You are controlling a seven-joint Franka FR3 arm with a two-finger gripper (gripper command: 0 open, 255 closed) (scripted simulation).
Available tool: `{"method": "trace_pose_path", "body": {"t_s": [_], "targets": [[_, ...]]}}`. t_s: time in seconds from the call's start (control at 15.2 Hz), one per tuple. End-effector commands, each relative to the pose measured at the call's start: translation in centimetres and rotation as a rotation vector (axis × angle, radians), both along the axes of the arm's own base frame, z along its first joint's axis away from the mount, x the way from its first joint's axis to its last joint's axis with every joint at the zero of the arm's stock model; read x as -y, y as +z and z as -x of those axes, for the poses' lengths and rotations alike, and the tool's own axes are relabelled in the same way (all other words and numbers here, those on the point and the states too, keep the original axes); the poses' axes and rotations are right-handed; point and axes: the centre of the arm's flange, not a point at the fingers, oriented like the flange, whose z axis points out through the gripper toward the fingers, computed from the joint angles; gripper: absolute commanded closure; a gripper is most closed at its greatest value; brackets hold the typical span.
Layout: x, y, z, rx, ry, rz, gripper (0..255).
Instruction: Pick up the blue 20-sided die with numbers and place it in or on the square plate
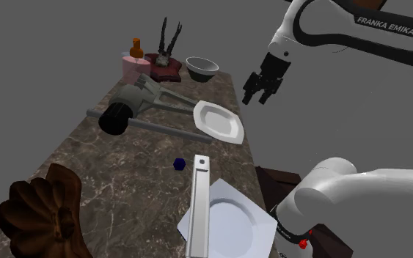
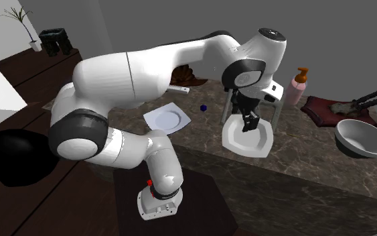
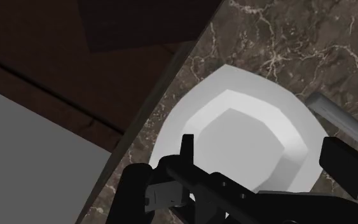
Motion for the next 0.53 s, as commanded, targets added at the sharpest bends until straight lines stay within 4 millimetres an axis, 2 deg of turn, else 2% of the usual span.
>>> {"method": "trace_pose_path", "body": {"t_s": [0.0,0.46], "targets": [[0.0,0.0,0.0,0.000,0.000,0.000,0],[-9.3,-3.1,-0.1,-0.038,-0.024,0.038,0]]}}
